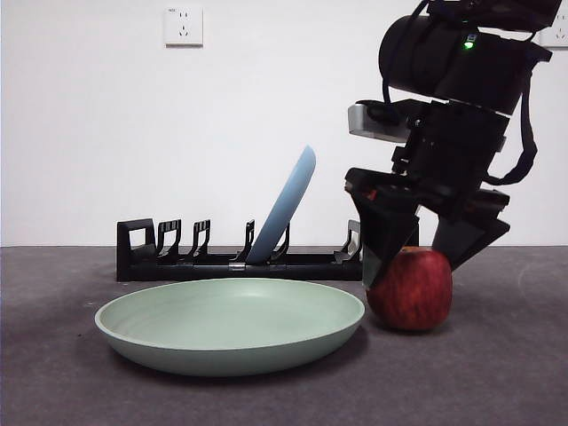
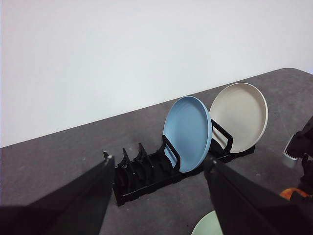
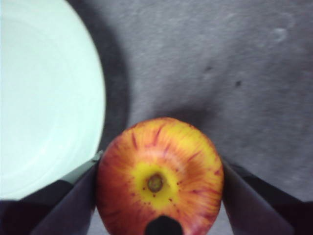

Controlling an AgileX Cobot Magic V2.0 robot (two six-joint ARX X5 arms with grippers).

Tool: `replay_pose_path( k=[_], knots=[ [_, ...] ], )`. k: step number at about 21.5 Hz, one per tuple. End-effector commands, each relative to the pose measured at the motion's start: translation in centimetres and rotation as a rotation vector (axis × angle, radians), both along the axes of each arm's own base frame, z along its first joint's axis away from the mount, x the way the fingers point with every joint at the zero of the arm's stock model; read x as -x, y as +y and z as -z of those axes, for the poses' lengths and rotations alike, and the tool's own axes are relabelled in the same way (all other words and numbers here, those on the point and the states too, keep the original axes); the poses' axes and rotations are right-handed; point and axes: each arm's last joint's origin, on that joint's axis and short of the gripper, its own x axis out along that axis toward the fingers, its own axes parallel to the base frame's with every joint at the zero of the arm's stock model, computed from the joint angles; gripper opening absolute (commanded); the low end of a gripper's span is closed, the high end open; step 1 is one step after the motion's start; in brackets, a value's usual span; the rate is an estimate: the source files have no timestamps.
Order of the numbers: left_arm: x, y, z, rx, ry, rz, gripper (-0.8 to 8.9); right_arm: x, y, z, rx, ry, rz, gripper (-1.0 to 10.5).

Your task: Take the green plate from the plate rack,put the plate on the table,take the apple from the table,put the apple in the plate

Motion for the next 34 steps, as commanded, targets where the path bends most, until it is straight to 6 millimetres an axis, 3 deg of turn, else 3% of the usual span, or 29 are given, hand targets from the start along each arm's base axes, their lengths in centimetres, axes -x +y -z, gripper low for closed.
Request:
replay_pose_path(
  k=[1, 5, 9, 11, 16, 21, 23, 25, 27, 29, 34],
  knots=[
    [-0.1, 0.0, 0.1, 0.004, -0.003, -0.024, 3.11, -0.1, 0.4, -2.9, -0.050, -0.092, -0.011, -0.2],
    [-0.1, 0.1, 0.1, -0.004, -0.010, -0.055, 3.11, 0.3, 2.7, -7.2, -0.120, -0.181, -0.079, -0.2],
    [-0.1, 0.3, 0.0, -0.036, -0.025, -0.103, 3.11, 1.5, 6.5, -8.6, -0.189, -0.209, -0.188, -0.2],
    [-0.1, 0.3, 0.0, -0.049, -0.030, -0.115, 3.11, 1.8, 8.1, -7.8, -0.196, -0.195, -0.218, -0.2],
    [-0.1, 0.3, 0.0, -0.064, -0.033, -0.113, 3.11, 1.7, 10.9, -3.4, -0.136, -0.090, -0.251, -0.2],
    [-0.1, 0.4, 0.2, -0.084, -0.019, -0.112, 3.11, 1.3, 11.6, 0.3, -0.058, 0.006, -0.255, -0.2],
    [-0.1, 0.4, 0.4, -0.094, -0.011, -0.112, 3.11, 1.3, 11.6, 0.5, -0.049, 0.019, -0.255, 0.6],
    [-0.1, 0.4, 0.4, -0.100, -0.007, -0.111, 3.11, 1.4, 11.6, 0.5, -0.048, 0.018, -0.257, 3.2],
    [-0.1, 0.4, 0.4, -0.100, -0.007, -0.111, 3.11, 1.4, 11.6, 0.5, -0.048, 0.018, -0.256, 4.8],
    [-0.1, 0.4, 0.4, -0.100, -0.007, -0.111, 3.11, 1.4, 11.6, 0.5, -0.048, 0.017, -0.256, 5.4],
    [-0.3, 0.1, 0.5, -0.111, 0.001, -0.111, 3.11, 1.3, 11.8, 0.3, -0.060, 0.003, -0.258, 5.4]
  ],
)
